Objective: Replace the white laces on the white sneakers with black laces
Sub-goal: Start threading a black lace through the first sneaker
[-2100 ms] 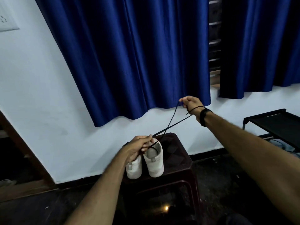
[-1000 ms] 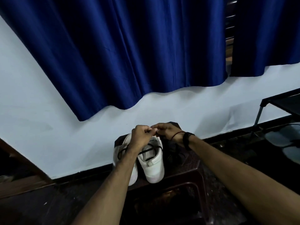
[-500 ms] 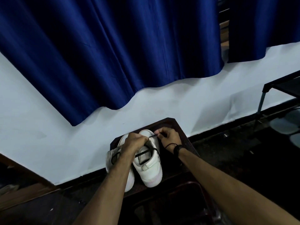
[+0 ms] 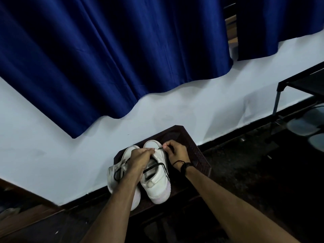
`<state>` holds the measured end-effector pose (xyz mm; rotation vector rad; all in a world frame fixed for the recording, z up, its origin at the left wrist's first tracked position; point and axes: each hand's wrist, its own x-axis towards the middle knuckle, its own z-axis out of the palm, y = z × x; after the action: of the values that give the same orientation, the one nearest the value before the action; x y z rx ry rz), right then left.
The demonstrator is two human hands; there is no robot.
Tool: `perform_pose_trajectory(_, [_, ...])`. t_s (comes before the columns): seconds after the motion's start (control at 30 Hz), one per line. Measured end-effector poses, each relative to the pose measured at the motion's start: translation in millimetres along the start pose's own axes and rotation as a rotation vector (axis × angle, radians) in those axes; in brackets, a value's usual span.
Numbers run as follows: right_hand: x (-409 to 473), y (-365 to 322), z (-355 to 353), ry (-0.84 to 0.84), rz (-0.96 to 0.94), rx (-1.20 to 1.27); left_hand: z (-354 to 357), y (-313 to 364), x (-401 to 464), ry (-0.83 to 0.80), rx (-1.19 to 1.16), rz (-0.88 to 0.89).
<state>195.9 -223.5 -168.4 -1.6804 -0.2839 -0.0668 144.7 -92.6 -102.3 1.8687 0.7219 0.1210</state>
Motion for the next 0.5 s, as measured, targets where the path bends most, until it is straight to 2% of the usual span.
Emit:
perform_pose_trajectory(0.27, [-1.8, 1.3, 4.2, -0.031, -0.017, -0.208, -0.5, -1.9, -4.1, -0.032, 0.028, 0.061])
perform_pose_trajectory(0.5, [-5.4, -1.8, 4.1, -0.024, -0.066, -0.335, 2.6, -6.3, -1.6, -0.003, 0.188, 0.222])
